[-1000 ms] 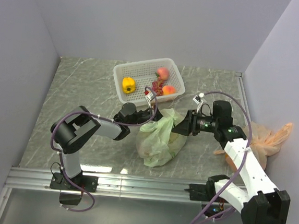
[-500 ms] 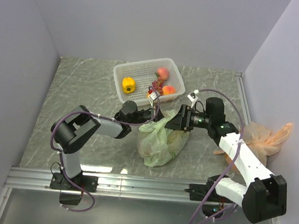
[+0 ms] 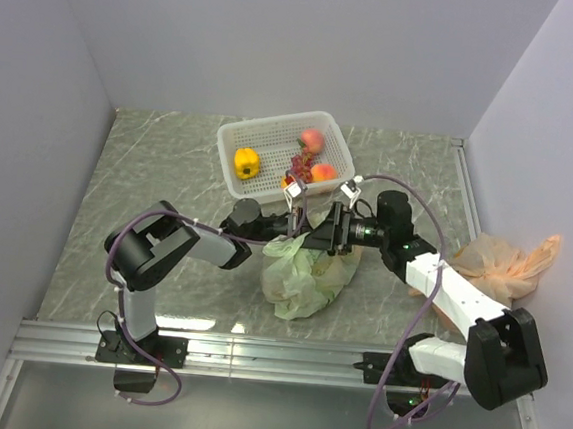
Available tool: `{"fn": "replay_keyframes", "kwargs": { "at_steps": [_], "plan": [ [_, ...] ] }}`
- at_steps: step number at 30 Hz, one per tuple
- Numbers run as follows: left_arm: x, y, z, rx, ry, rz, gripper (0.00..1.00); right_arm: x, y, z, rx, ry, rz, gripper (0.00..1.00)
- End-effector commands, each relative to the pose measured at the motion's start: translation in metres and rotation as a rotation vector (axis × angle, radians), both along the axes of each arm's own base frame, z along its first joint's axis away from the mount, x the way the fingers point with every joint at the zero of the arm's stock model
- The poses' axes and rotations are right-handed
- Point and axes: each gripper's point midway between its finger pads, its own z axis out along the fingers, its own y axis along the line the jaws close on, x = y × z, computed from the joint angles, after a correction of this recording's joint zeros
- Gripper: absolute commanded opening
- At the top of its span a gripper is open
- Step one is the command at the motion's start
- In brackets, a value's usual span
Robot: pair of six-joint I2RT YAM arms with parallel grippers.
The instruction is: Place the fake fruits into the plastic bag and tie a complex knot
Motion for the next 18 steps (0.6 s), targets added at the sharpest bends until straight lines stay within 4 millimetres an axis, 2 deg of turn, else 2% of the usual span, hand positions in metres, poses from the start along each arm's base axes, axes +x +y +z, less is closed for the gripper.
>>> {"fn": "replay_keyframes", "kwargs": {
  "at_steps": [1,2,3,6,7,8,10,11,13,14,18],
  "plan": [
    [-0.021,0.003,0.026,-0.090,-0.160,-0.037,0.00,-0.005,0.013,0.024,0.051,-0.097,0.120,0.78],
    [-0.021,0.003,0.027,-0.088,-0.170,-0.038,0.00,-0.010,0.009,0.013,0.006,-0.091,0.143,0.80],
    [-0.020,0.002,0.025,-0.079,-0.181,-0.039,0.00,-0.011,0.006,0.010,-0.012,-0.105,0.152,0.81],
    [-0.023,0.000,0.026,-0.086,-0.184,-0.063,0.00,-0.018,-0.008,0.006,-0.067,-0.160,0.187,0.86],
    [-0.022,0.000,0.024,-0.086,-0.178,-0.066,0.00,-0.011,-0.013,0.010,-0.087,-0.223,0.191,0.90],
    [-0.022,-0.001,0.025,-0.089,-0.176,-0.067,0.00,-0.017,-0.021,0.003,-0.118,-0.162,0.195,0.91],
    [-0.021,-0.001,0.027,-0.099,-0.169,-0.065,0.00,-0.016,-0.029,0.006,-0.141,-0.164,0.202,0.92],
    [-0.020,-0.002,0.027,-0.100,-0.165,-0.064,0.00,-0.019,-0.040,0.000,-0.173,-0.140,0.197,0.92],
    [-0.018,-0.003,0.028,-0.105,-0.163,-0.064,0.00,-0.017,-0.049,0.006,-0.193,-0.194,0.209,0.92],
    [-0.018,-0.003,0.028,-0.105,-0.161,-0.066,0.00,-0.023,-0.056,0.005,-0.213,-0.165,0.215,0.96],
    [-0.018,-0.005,0.028,-0.108,-0.152,-0.068,0.00,-0.025,-0.070,0.012,-0.255,-0.174,0.190,0.95]
  ]
}}
